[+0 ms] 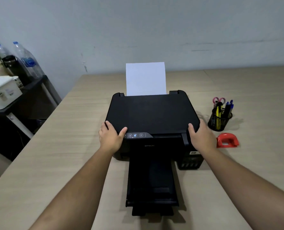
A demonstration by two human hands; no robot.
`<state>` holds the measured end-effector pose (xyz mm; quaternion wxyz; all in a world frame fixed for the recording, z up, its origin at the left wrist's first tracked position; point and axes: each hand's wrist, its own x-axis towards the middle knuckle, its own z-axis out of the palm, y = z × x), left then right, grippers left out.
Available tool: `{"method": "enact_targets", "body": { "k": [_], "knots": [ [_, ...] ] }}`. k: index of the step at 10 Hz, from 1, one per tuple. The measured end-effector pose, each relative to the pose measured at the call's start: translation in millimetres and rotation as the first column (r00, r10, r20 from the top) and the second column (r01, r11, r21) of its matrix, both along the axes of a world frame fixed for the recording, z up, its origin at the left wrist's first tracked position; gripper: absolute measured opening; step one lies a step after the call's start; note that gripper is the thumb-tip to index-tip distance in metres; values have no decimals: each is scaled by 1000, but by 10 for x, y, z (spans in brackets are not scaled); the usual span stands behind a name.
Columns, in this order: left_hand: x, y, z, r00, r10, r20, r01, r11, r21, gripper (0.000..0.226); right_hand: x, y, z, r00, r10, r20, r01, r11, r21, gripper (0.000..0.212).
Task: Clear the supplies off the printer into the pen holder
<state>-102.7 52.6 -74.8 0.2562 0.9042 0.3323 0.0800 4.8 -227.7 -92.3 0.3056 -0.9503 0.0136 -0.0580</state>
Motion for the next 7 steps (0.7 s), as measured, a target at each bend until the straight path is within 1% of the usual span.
{"method": "enact_targets", "body": {
  "k": [2, 4, 5, 6, 7],
  "knots": [
    [68, 27, -33, 1000, -16, 0, 16, 1000, -7, 87, 105, 18, -30, 1000, -21, 13, 21, 999, -32, 58],
    [63, 41, -16, 999, -31, -17, 31, 999, -12, 88, 104, 26, -30, 1000, -24, -12, 24, 999, -30, 60],
    [7, 65, 43, 995, -87, -48, 83, 994, -77, 92, 81, -28, 8, 995, 43, -95, -40, 999, 33, 61],
    [-122, 89, 147, 989, -138, -52, 129, 980, -150, 90, -2, -148, 160, 959, 232, -160, -164, 920, 355, 55],
    [-460, 75, 60, 985, -143, 94, 155, 978, -137, 79, -343, -408, 209, 934, 318, -164, -204, 849, 487, 55]
  ]
}}
